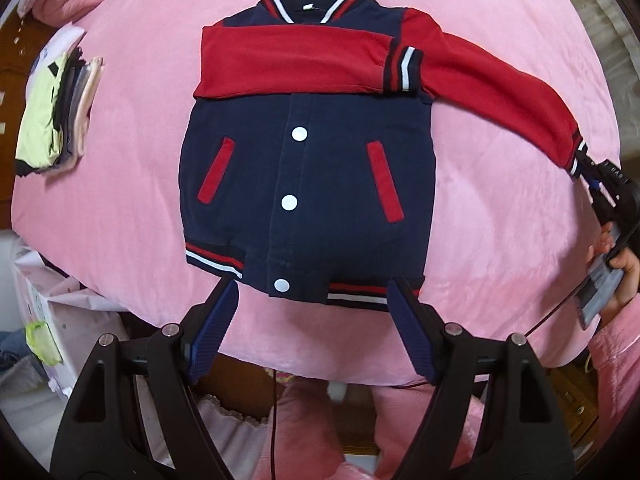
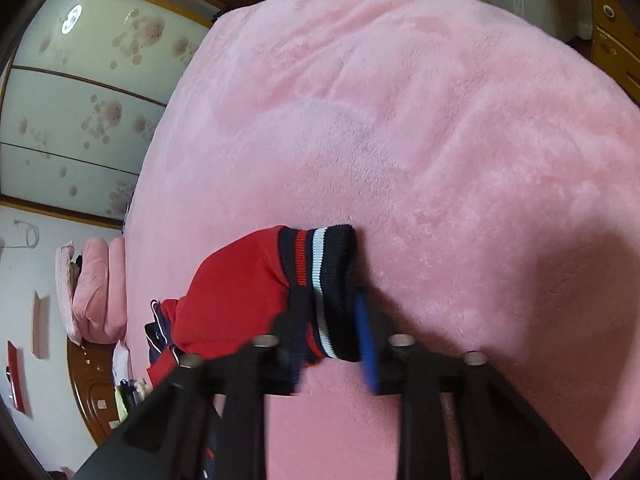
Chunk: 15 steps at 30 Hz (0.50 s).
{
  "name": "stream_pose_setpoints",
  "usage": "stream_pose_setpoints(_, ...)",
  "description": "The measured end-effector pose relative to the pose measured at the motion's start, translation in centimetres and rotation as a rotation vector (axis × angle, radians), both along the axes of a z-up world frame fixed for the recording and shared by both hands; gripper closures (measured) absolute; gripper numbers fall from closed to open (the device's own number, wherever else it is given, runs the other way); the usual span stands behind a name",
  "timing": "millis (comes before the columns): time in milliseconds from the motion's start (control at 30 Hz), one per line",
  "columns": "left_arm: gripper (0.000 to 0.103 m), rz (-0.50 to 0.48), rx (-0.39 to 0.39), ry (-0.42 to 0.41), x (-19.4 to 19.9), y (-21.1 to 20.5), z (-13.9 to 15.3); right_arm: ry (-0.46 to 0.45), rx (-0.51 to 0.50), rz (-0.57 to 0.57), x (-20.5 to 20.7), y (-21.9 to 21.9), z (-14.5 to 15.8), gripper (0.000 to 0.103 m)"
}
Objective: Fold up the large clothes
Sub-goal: 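Fold the held sleeve across the jacket chest over the first sleeve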
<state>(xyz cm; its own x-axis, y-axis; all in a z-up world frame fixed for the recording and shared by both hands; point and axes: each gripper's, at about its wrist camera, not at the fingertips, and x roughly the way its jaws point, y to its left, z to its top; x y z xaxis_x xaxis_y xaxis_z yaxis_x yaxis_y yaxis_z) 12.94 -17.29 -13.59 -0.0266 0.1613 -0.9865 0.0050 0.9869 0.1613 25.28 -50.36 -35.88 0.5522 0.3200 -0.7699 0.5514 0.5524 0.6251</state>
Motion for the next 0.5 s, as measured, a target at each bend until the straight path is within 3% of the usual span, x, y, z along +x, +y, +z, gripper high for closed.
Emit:
stream_pose_setpoints(267, 0.028, -0.009, -0.05, -0.083, 1.3, 0.9, 1.3, -0.084, 0.03, -0.014, -2.8, 1.3, 6.7, 0.094)
stream_pose_setpoints(367, 0.028, -0.033, -0.031, -0.134, 1.7, 2.2, 2.4, -0.136, 0.079, -0.014, -3.2, 3.5, 9.9, 0.094)
stream_pose_setpoints(500, 0.028, -0.031, -0.031, -0.18, 1.8, 5.5, 3.6, -0.203, 0.042, 0.034, -2.7, 7.3, 14.5, 0.094)
